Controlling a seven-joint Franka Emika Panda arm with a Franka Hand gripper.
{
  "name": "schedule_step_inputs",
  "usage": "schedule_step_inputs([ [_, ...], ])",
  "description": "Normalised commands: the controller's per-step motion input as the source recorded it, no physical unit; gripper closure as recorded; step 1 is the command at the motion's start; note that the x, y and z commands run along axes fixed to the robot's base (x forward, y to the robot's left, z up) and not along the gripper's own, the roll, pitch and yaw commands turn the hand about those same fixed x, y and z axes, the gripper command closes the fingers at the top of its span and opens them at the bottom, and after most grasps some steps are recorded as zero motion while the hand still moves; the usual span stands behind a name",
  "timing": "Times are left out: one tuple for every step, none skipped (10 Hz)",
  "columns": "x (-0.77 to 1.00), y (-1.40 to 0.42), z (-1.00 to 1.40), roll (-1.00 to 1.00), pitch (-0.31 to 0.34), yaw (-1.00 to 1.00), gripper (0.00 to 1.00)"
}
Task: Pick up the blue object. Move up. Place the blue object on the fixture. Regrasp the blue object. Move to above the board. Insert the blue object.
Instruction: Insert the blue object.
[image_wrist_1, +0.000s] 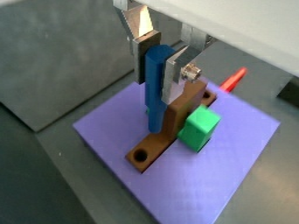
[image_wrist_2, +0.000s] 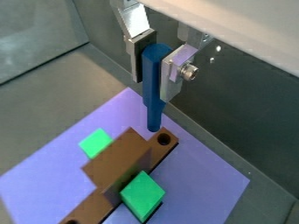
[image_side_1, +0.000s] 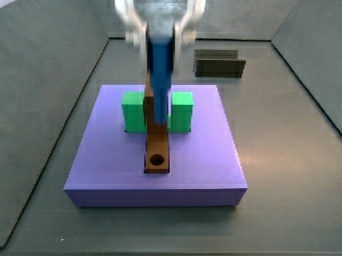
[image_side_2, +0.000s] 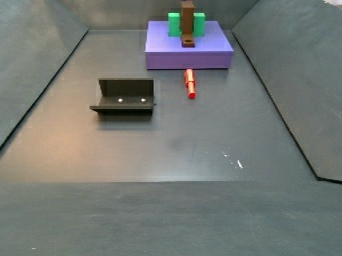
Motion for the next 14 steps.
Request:
schedule_step_inputs([
  [0.00, -0.35, -0.36, 0.06, -0.043, 0.05, 1.00],
  [-0.02, -0.29, -0.34, 0.07, -0.051, 0.07, 1.00],
  [0.00, -0.21, -0.32, 0.03, -0.026, 0.04, 1.00],
  [0.00, -0.16, -0.34, 0.03, -0.030, 0.02, 1.00],
  [0.00, -0.13, -0.37, 0.06, -0.020, 0.07, 1.00],
  [0.00, -0.07, -0.34, 0.08, -0.003, 0.09, 1.00],
  [0.00, -0.02, -0.30, 0.09, 0.000, 0.07, 1.00],
  [0.00, 0.00, -0.17, 0.07, 0.000, 0.10, 1.00],
  [0.01, 0.02, -0.07, 0.07, 0.000, 0.15, 1.00],
  [0.00, 0.03, -0.04, 0.08, 0.000, 0.16, 1.00],
  [0.05, 0.00, -0.01, 0.07, 0.000, 0.17, 1.00],
  [0.15, 0.00, 0.00, 0.06, 0.000, 0.20, 1.00],
  [0.09, 0.00, -0.08, 0.07, 0.000, 0.20, 1.00],
  [0.11, 0.00, -0.07, 0.07, 0.000, 0.20, 1.00],
])
